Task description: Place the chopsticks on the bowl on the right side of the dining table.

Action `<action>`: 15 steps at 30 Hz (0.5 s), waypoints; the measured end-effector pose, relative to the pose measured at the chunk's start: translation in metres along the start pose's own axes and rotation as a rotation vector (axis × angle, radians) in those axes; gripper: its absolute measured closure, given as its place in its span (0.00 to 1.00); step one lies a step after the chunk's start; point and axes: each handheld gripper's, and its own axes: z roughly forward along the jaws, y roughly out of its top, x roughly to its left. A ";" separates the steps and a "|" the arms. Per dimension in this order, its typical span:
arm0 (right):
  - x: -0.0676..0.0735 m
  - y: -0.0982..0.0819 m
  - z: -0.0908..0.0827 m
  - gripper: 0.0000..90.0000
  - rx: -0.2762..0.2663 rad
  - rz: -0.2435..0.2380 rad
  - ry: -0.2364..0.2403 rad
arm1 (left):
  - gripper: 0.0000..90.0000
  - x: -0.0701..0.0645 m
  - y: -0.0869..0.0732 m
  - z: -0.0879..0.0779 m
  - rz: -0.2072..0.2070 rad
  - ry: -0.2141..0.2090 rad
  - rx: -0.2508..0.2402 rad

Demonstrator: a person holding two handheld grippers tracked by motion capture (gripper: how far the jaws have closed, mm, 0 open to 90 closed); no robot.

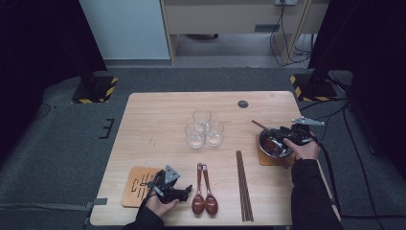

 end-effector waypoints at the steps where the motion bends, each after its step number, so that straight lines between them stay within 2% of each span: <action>1: 0.000 0.000 0.001 0.47 0.004 0.002 -0.001 | 0.13 0.000 0.000 0.000 0.000 0.000 0.000; 15: -0.003 -0.003 0.011 0.45 0.047 0.017 0.001 | 0.13 0.000 0.000 0.000 0.000 0.000 0.000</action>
